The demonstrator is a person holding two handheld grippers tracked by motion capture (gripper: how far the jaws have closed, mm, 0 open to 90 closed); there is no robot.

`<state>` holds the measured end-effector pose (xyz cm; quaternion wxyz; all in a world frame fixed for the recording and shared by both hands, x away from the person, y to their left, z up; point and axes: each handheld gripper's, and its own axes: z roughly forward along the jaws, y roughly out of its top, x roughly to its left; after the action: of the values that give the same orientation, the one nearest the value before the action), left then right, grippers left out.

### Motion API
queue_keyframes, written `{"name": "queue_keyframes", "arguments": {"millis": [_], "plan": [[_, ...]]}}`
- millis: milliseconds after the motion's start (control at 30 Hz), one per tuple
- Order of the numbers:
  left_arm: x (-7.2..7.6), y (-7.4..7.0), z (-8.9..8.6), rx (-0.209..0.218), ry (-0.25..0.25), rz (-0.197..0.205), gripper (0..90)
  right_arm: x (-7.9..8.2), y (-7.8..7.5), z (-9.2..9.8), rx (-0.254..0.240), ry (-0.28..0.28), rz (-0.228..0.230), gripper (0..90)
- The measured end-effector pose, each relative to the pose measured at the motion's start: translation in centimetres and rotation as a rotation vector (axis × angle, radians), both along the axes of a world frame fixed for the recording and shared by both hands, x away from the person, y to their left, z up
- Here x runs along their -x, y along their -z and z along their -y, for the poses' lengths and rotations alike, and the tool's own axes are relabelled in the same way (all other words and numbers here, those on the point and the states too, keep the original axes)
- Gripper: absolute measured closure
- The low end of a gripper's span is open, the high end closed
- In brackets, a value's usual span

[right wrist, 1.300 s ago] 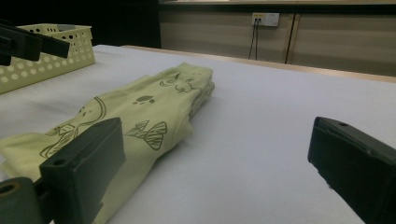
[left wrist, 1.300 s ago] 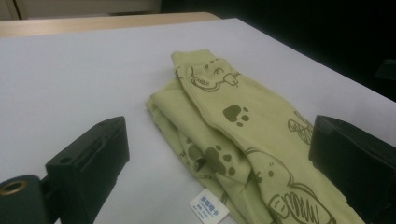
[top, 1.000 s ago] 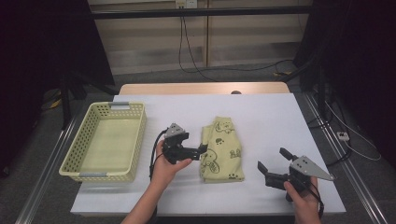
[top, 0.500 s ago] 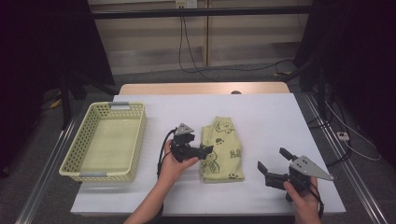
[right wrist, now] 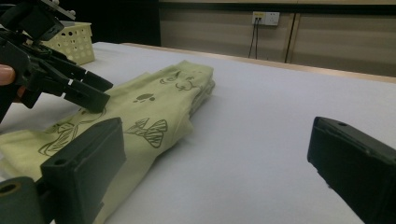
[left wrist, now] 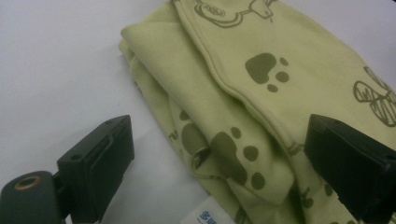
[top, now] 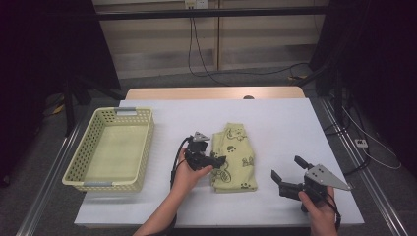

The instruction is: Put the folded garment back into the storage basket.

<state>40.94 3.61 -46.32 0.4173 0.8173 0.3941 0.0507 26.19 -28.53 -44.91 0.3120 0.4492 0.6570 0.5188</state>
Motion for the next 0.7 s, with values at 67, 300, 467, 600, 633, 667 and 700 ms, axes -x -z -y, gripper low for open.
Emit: {"name": "queue_keyframes", "arguments": {"millis": [67, 300, 467, 600, 633, 667, 700], "plan": [[-0.02, 0.12, 0.15, -0.016, -0.010, -0.008, 8.7, 0.02, -0.01, 0.04, -0.002, 0.002, 0.001, 3.9], [0.00, 0.18, 0.48, -0.039, -0.014, -0.018, 7.7, 0.03, -0.02, 0.04, -0.001, 0.003, 0.003, 4.0], [0.05, 0.07, 0.80, -0.058, -0.026, -0.025, 7.3, 0.04, -0.02, -0.01, 0.001, 0.000, 0.002, 4.0], [0.08, -0.06, 1.00, -0.070, -0.036, -0.038, 7.4, 0.06, -0.04, -0.01, -0.001, 0.000, 0.002, 4.0], [0.13, 0.00, 1.07, -0.070, -0.041, -0.034, 7.4, 0.04, -0.04, 0.01, -0.002, 0.002, 0.002, 4.1], [0.14, -0.02, 1.04, -0.074, -0.039, -0.033, 7.4, 0.04, -0.04, 0.01, -0.002, 0.002, 0.002, 4.1], [0.21, -0.03, 1.07, -0.076, -0.040, -0.030, 8.0, 0.04, -0.06, 0.02, -0.001, 0.001, 0.005, 4.1]]}}
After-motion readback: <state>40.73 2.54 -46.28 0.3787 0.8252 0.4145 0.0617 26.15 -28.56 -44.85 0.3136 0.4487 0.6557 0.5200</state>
